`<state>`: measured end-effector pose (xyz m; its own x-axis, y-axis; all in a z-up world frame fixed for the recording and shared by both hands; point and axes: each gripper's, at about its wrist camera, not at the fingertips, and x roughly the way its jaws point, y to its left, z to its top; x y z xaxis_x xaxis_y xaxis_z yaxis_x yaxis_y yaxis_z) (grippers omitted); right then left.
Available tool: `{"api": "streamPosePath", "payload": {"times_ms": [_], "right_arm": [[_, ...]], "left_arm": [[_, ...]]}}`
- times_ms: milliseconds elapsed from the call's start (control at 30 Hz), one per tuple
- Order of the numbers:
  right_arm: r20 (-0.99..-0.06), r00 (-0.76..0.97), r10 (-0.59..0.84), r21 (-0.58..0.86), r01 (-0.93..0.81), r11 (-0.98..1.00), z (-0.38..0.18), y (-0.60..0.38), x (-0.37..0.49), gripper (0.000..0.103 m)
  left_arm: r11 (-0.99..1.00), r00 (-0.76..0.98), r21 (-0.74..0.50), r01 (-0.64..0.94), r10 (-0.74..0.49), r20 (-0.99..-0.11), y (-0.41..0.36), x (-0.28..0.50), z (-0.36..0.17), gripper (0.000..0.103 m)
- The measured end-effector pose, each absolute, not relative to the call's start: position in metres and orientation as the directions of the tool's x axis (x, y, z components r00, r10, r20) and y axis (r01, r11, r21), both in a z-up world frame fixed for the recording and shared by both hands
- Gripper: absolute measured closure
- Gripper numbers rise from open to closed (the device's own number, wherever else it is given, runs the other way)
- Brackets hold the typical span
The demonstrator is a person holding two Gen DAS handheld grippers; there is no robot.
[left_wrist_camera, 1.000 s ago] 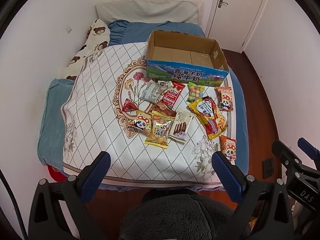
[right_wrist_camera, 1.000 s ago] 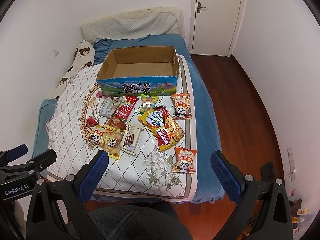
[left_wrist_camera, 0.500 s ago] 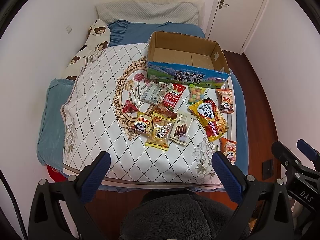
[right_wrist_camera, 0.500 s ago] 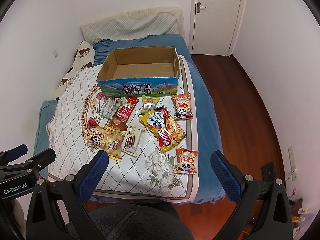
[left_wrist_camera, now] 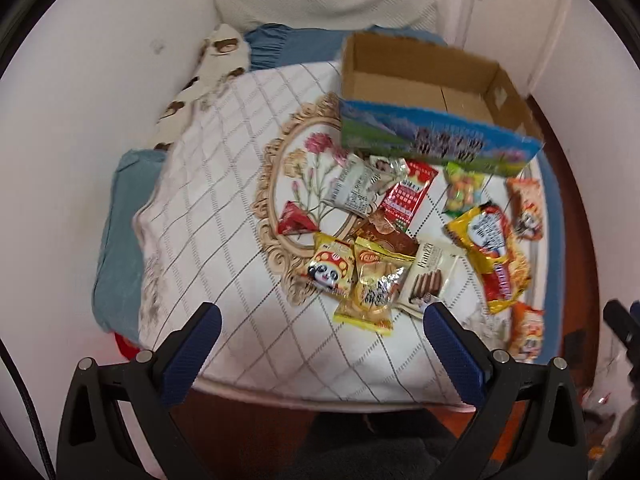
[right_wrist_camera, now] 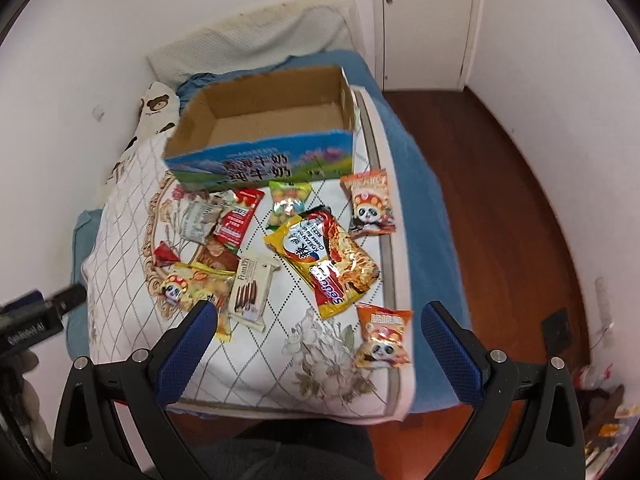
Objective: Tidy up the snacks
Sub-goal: 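Grasp the white Franzzi cookie pack with the left tool while the right tool grasps the yellow noodle bag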
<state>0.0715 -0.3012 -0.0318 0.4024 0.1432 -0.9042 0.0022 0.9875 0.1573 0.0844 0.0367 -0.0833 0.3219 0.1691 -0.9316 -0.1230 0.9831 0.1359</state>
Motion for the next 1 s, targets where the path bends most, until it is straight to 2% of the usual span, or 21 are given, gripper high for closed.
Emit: {"api": "streamPosePath", "payload": {"times_ms": [100,233,400,567,633,667,700,833,900,1000], "right_arm": [[-0.920,0.350,0.177,0.197,0.024,0.980,-0.076,-0.309,0.096,0.006],[-0.946,0.284,0.156,0.162,-0.004,0.987,-0.131,-0.311,0.127,0.006],[-0.971,0.181,0.157,0.131,-0.150,0.980,-0.187,-0.295,0.176,0.006],[-0.987,0.073,0.146,0.112,-0.351,0.930,-0.235,-0.262,0.215,0.006],[-0.993,0.026,0.118,0.098,-0.395,0.913,-0.252,-0.253,0.222,0.006],[-0.995,0.014,0.100,0.087,-0.399,0.913,-0.258,-0.253,0.224,0.006],[-0.998,-0.004,0.061,0.058,-0.400,0.915,-0.266,-0.254,0.225,0.011],[-0.990,-0.069,0.127,0.141,-0.261,0.955,-0.277,-0.286,0.231,0.014],[-0.982,-0.084,0.170,0.181,-0.162,0.970,-0.281,-0.306,0.233,0.015],[-0.969,-0.091,0.229,0.232,-0.026,0.972,-0.284,-0.330,0.231,0.015]], "left_arm": [[0.983,0.266,0.174,-0.063,0.184,-0.946,0.030,0.103,-0.126,0.000],[0.977,0.168,0.215,0.003,0.211,-0.963,0.019,0.125,-0.184,0.002],[0.992,0.097,0.118,0.034,0.115,-0.989,-0.003,0.146,-0.221,0.002],[0.982,0.096,0.117,0.148,0.103,-0.990,-0.043,0.161,-0.243,0.003],[0.961,0.101,0.137,0.240,0.116,-0.988,-0.064,0.162,-0.253,0.011],[0.950,0.092,0.138,0.279,0.116,-0.989,-0.072,0.164,-0.259,0.019],[0.943,0.076,0.134,0.304,0.116,-0.990,-0.079,0.165,-0.266,0.027],[0.932,0.058,0.117,0.343,0.104,-0.993,-0.097,0.171,-0.286,0.031],[0.931,0.073,0.135,0.339,0.117,-0.990,-0.106,0.173,-0.289,0.048],[0.963,0.049,0.137,0.234,0.129,-0.990,-0.105,0.182,-0.295,0.048]]}}
